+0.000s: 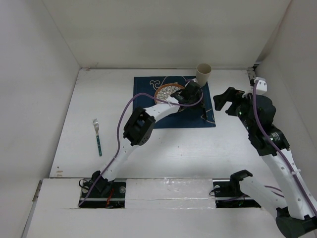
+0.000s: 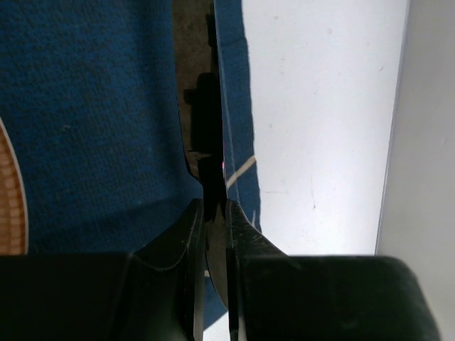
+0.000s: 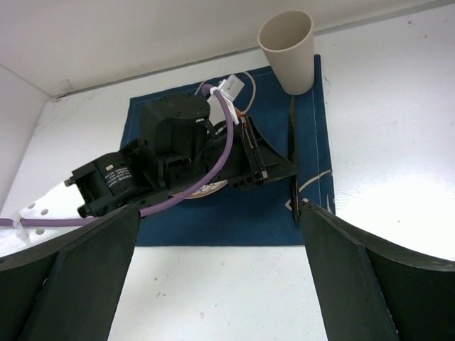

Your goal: Set the dinner table for one person

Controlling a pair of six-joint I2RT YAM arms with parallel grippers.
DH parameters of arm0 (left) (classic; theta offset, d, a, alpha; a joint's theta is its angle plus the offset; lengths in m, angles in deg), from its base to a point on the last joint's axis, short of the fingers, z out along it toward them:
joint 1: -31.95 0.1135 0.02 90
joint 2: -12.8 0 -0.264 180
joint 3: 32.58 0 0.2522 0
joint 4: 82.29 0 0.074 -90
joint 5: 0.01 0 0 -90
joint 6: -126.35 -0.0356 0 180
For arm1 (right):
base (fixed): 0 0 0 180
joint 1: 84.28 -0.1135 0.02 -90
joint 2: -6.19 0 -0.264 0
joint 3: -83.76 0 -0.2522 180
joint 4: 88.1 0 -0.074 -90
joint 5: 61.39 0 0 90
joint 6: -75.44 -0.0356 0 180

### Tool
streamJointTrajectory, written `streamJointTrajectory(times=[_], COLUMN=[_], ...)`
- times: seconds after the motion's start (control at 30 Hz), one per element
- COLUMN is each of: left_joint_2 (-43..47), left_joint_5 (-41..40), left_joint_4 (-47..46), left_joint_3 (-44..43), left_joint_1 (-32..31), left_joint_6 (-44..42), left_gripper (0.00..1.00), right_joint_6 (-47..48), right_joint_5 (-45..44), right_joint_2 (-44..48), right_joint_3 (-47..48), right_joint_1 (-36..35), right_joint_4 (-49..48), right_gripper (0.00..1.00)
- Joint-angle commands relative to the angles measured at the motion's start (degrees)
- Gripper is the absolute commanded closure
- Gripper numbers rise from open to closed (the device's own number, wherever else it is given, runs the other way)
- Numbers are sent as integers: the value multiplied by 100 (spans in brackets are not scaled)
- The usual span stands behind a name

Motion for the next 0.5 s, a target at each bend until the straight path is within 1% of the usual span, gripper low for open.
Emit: streamJointTrajectory(times=[0.0,0.13,0.17,0.3,0.33,0.4,0.47], left_joint_2=[-40,-40,-40,-40,-40,-40,-40], left_joint_5=[74,21,21,21,21,74,205], left_joint_4=[-177,-115,-115,-115,-115,-115,-115], left_joint_3=[-322,-322,-322,-322,-322,-322,-322], left_joint_1=[51,51,51,104,104,104,104], left_joint_6=[109,109,109,109,109,109,56], left_gripper=[100,99,98,88,84,79,68], right_joint_6=[103,103,103,103,103,103,103], right_joint_5=[38,90,91,91,91,143,143], right_joint_2=[21,21,21,21,21,21,21], right_joint_3=[-44,-44,-44,-97,-97,-97,-97], right_joint_1=[57,109,110,110,110,110,110], right_joint_4=[-227,-280,-280,-280,-280,-332,-333], right_gripper=[0,0,0,0,0,0,0])
